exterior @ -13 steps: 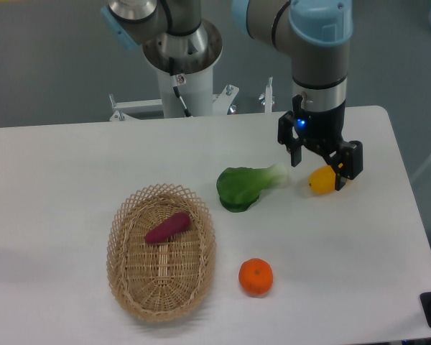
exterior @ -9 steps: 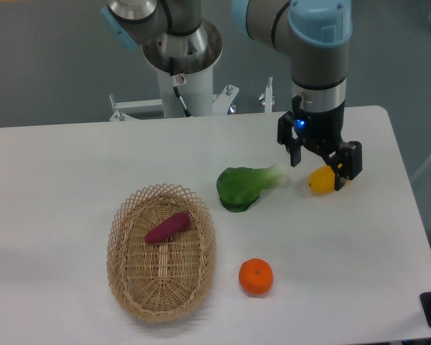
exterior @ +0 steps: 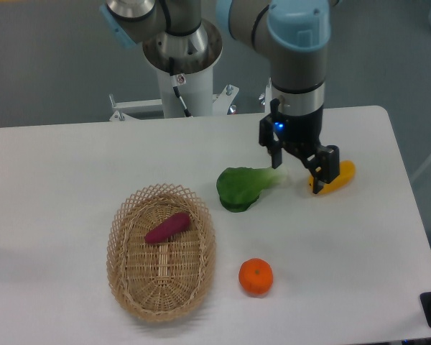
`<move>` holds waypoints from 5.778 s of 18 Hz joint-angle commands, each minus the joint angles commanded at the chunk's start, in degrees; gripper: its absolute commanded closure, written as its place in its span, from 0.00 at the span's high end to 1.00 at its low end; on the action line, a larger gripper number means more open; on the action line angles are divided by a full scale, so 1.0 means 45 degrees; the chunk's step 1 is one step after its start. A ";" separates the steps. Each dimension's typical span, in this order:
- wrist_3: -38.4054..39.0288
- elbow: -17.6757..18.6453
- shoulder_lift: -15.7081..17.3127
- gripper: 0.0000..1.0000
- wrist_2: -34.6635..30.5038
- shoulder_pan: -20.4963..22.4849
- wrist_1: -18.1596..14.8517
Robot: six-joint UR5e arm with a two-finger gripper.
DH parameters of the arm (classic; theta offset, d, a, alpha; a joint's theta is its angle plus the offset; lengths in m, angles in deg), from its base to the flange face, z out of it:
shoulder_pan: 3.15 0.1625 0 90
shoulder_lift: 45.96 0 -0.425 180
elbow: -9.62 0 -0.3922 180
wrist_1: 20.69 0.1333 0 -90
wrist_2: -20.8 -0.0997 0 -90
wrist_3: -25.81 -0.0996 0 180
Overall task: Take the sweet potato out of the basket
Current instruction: 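Open the gripper and move it away from the yellow fruit toward the basket, then lower the open gripper over the purple sweet potato in the basket, then close the gripper on the purple sweet potato, then lift the sweet potato out of the basket and carry it toward the yellow fruit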
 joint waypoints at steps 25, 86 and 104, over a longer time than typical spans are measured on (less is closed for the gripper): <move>0.1026 0.2167 -0.2227 1.00 0.0098 -0.3480 0.0702; 0.1711 -0.0660 -0.1680 0.38 0.0663 -0.1316 0.0415; -0.3542 -0.2343 -0.1641 0.38 0.1465 0.2378 -0.2089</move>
